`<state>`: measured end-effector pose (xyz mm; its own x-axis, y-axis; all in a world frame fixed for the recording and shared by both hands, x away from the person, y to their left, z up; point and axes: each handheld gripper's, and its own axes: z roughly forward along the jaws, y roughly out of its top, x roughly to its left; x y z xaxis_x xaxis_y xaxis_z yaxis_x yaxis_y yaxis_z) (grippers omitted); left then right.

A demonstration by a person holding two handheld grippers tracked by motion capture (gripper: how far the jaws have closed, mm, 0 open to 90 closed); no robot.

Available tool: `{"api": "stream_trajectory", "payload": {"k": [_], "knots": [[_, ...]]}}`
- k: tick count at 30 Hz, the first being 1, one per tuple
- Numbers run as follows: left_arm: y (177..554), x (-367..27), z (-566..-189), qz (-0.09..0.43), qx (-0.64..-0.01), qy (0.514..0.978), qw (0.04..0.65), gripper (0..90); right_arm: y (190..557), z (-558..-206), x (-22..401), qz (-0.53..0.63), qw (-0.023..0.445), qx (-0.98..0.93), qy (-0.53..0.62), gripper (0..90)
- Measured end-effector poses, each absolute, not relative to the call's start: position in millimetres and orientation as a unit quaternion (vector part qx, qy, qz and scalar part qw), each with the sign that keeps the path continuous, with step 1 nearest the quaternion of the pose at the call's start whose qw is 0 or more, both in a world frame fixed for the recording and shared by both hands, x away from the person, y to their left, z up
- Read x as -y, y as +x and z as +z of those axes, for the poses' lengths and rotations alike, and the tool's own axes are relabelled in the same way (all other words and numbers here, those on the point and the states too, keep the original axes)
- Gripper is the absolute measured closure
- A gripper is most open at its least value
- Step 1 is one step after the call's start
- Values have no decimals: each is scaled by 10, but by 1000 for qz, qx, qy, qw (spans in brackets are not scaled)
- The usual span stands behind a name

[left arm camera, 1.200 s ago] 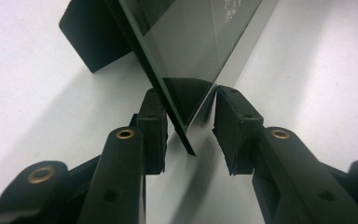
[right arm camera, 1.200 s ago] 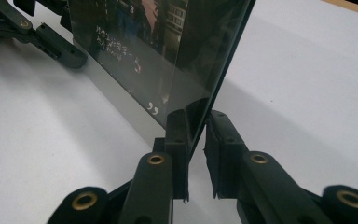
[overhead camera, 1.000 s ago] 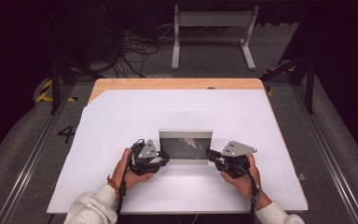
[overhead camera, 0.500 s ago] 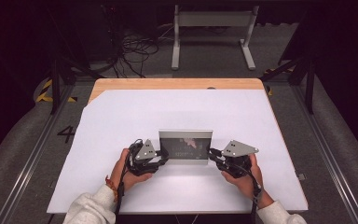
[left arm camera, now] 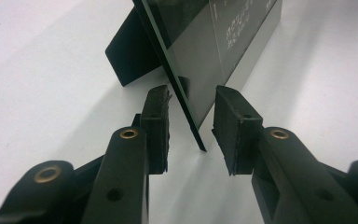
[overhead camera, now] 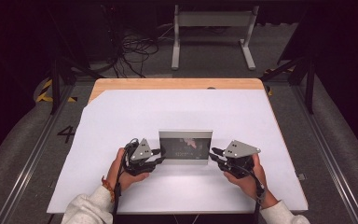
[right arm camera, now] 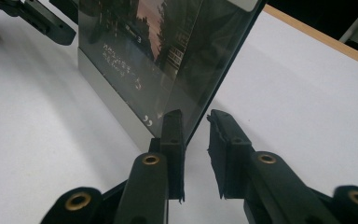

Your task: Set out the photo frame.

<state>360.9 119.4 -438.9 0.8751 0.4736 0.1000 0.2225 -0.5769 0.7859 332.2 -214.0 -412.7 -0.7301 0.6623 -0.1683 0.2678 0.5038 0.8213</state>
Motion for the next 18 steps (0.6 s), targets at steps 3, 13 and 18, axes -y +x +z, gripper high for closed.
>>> {"api": "stream_trajectory", "payload": {"k": [3,13,18], "knots": [[3583,-1203,-4364,156,-196,876,414,662,3318,-4137,2138,406,241,-836,278,746],[3537,-1225,-4344,156,-193,876,413,644,3307,-4164,2193,396,246,-840,277,714],[3498,-1266,-4331,159,-192,876,412,641,3300,-4176,2209,392,248,-842,276,694]]}}
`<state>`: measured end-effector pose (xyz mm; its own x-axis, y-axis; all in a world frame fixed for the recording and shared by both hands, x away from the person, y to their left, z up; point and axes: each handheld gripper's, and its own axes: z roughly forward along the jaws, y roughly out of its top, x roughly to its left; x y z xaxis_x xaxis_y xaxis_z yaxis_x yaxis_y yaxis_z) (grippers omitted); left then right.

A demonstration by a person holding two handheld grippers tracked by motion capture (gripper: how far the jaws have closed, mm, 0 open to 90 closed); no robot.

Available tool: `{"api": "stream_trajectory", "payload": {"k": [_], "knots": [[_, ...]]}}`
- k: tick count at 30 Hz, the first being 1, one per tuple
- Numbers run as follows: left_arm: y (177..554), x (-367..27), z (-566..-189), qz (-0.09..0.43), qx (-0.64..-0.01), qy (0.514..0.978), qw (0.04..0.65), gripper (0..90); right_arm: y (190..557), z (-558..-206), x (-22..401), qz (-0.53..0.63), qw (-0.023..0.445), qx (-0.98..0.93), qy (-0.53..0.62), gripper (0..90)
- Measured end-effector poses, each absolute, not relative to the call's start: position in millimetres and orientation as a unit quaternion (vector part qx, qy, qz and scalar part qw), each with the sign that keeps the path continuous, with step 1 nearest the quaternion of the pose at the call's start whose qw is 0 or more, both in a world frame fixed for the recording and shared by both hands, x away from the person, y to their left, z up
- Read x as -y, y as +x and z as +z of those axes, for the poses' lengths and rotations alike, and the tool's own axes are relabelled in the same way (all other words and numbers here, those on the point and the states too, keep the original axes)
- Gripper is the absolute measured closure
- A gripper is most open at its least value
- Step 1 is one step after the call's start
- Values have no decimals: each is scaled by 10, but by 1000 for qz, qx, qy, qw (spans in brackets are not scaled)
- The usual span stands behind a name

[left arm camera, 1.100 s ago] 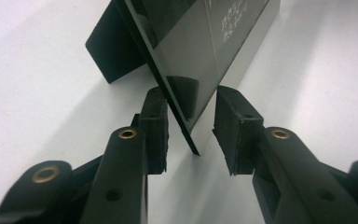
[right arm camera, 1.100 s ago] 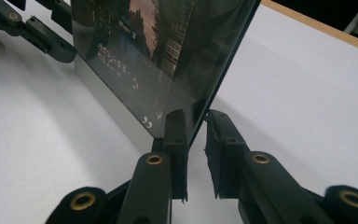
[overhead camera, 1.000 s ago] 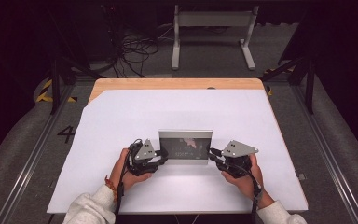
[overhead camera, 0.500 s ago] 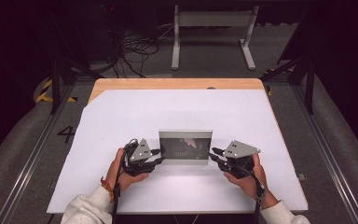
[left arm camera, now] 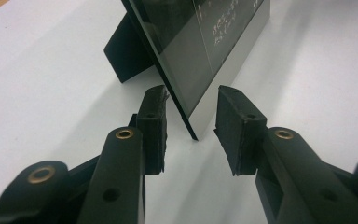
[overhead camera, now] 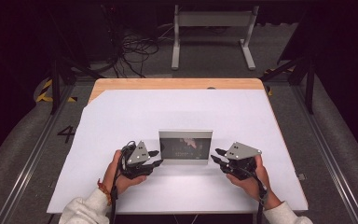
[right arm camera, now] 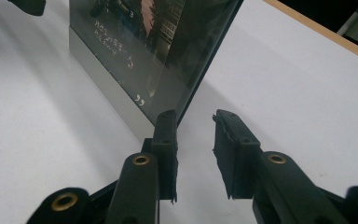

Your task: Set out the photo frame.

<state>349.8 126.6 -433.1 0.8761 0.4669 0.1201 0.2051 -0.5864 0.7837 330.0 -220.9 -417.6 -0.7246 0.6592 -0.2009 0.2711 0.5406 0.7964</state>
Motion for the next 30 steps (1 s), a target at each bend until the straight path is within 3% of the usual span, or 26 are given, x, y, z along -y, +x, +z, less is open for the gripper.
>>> {"api": "stream_trajectory", "payload": {"k": [19,30], "knots": [[3374,-1471,-4313,164,-201,874,410,564,3251,-4200,2276,373,263,-849,267,570],[3207,-1753,-4339,175,-218,874,397,431,3184,-4168,2518,389,259,-838,282,484]]}}
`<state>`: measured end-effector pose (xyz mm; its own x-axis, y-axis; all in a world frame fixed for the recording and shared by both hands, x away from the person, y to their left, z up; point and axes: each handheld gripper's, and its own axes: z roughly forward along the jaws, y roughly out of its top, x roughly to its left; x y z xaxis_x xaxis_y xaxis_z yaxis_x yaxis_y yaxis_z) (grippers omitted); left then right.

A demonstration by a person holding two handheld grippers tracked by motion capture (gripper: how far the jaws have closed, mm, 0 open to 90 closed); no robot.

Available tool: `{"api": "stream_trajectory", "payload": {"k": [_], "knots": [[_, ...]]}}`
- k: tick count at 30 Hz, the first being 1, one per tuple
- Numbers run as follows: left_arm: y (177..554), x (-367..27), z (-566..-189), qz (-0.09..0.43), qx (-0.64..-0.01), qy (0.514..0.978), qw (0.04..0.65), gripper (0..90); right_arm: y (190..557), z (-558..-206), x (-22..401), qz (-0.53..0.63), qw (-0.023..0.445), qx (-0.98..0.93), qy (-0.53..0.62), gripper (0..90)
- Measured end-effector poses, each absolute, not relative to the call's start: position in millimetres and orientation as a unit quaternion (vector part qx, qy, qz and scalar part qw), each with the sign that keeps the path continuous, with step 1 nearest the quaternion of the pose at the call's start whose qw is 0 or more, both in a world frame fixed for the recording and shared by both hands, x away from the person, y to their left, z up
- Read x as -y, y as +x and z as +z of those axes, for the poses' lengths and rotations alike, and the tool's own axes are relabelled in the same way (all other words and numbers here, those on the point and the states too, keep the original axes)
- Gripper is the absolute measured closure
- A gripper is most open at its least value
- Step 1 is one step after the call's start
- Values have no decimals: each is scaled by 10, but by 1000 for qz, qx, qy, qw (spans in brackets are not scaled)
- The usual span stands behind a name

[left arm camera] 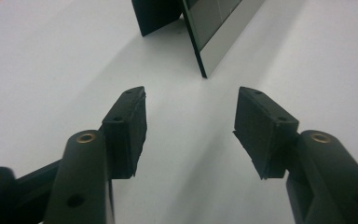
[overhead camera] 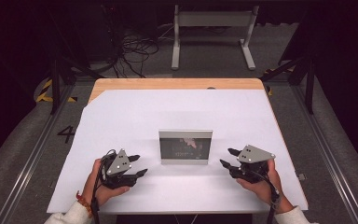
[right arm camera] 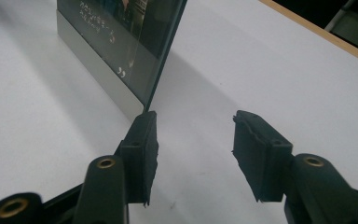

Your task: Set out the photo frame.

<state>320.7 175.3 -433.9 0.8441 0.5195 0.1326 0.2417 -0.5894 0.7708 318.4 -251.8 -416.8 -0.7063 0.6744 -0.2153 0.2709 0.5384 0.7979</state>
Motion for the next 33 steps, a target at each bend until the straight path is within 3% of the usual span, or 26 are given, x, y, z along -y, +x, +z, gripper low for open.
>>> {"api": "stream_trajectory", "payload": {"k": [10,22,33], "knots": [[3149,-1881,-4444,192,-233,879,370,294,3149,-4245,2592,369,277,-841,282,399],[3038,-2091,-4463,215,-253,863,380,162,3121,-4297,2746,368,281,-833,303,290],[2951,-2416,-4543,203,-291,849,392,117,3093,-4400,2853,361,275,-833,318,187]]}}
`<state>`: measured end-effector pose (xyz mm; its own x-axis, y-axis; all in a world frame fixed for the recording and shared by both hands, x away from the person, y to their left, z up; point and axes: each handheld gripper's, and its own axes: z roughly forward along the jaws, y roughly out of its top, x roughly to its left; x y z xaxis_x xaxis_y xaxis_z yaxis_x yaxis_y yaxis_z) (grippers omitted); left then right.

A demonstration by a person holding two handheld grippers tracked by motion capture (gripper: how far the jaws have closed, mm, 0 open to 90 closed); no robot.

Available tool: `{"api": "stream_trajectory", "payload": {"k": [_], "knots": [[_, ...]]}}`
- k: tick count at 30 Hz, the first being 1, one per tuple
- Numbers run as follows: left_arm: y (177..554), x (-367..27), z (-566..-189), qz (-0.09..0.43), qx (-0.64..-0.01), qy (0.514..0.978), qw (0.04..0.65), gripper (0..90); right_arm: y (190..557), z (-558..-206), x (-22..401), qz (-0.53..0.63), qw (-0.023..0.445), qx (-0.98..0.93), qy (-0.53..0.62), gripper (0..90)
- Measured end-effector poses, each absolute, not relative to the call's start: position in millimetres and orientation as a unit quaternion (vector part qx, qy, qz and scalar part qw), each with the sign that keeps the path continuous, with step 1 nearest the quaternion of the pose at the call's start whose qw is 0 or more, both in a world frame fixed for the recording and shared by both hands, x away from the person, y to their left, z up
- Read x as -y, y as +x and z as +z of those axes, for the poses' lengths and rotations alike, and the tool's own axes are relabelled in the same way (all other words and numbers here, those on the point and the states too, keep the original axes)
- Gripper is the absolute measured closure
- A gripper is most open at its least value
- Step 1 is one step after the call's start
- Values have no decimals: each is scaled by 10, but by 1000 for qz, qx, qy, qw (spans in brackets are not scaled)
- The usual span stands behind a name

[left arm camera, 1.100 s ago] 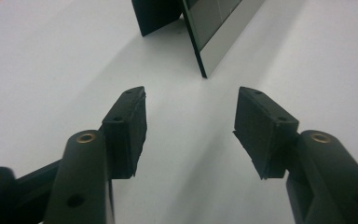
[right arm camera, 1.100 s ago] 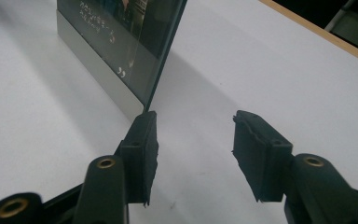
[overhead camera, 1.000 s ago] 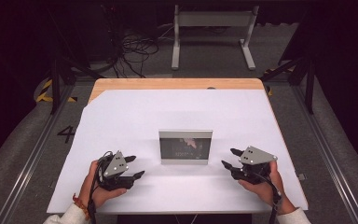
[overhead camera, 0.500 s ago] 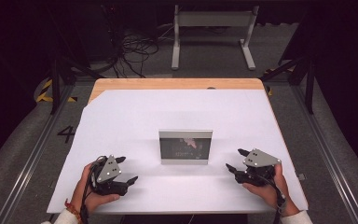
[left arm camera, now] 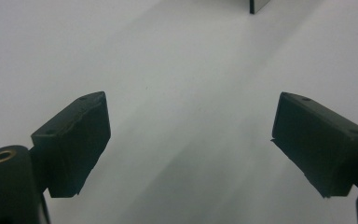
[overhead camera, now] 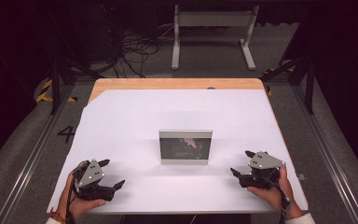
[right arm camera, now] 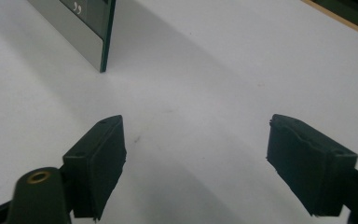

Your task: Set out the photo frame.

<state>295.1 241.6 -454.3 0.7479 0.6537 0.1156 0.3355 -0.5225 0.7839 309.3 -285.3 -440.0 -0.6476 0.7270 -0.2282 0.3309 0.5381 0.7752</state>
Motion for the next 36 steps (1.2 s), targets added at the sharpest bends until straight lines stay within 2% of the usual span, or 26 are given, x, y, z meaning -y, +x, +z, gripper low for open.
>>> {"api": "stream_trajectory", "payload": {"k": [3,13,25,29,36], "knots": [[2930,-2481,-4552,202,-301,842,401,108,3081,-4430,2881,366,264,-833,320,165],[2916,-2480,-4570,196,-307,834,414,80,2990,-4456,3020,371,274,-822,334,150],[2938,-2493,-4601,185,-315,831,420,76,2998,-4494,2956,359,283,-828,324,148],[2935,-2478,-4596,190,-316,830,418,74,2994,-4494,2950,369,265,-827,330,156],[2918,-2474,-4581,194,-313,830,418,72,2974,-4473,2944,367,280,-826,324,152]]}}
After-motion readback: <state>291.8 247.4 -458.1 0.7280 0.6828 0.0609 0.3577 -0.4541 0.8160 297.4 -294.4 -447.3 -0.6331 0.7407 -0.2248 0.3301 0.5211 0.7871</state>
